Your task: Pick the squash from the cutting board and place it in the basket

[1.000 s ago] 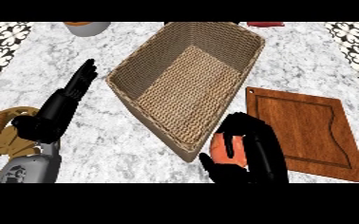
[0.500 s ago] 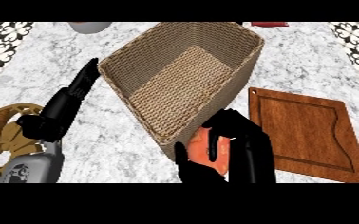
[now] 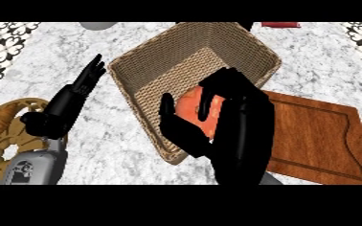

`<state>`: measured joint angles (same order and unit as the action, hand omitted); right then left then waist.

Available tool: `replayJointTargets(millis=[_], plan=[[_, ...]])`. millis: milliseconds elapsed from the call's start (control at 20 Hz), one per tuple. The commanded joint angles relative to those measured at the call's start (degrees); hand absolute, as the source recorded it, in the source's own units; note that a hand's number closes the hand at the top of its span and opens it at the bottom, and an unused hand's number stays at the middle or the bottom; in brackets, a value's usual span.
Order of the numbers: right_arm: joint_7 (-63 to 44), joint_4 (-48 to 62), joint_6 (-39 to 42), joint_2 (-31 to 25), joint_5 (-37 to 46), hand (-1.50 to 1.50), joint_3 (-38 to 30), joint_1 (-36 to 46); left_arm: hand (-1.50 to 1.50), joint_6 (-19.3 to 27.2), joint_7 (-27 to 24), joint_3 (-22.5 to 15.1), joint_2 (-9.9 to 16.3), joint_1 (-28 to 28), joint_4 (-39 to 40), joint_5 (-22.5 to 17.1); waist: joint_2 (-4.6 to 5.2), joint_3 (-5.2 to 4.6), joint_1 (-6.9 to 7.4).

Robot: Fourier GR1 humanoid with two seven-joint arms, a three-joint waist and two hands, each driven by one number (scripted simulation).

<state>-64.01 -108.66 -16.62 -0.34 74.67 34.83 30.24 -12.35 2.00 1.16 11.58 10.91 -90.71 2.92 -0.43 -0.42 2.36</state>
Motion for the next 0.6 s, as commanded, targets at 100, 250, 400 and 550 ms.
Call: replayJointTargets(millis=[100, 250, 400, 550], plan=[[-17.3, 7.8, 0.9, 0.3, 2.2, 1.5, -6.9, 16.6, 0.0, 1.1, -0.9, -2.4, -2.4, -0.9, 0.6, 1.5, 0.28, 0.15, 0.72], [-17.9, 13.8, 1.0, 0.3, 1.1, 1.5, -10.8, 21.1, 0.0, 1.3, -0.3, -2.4, -2.5, 0.6, 0.4, 1.6, 0.52, 0.26, 0.25], [-19.9, 16.1, 2.6, 0.3, -1.2, 1.5, -11.6, 25.4, 0.0, 1.9, -1.1, -0.5, -2.1, 2.8, 2.9, 1.3, 0.57, 0.27, -0.54], [-16.2, 17.7, 0.5, 0.3, -3.1, 1.5, -13.6, 21.7, 0.0, 2.4, 0.4, -2.1, -2.8, 1.1, 0.6, 2.4, 0.47, 0.38, -1.09]])
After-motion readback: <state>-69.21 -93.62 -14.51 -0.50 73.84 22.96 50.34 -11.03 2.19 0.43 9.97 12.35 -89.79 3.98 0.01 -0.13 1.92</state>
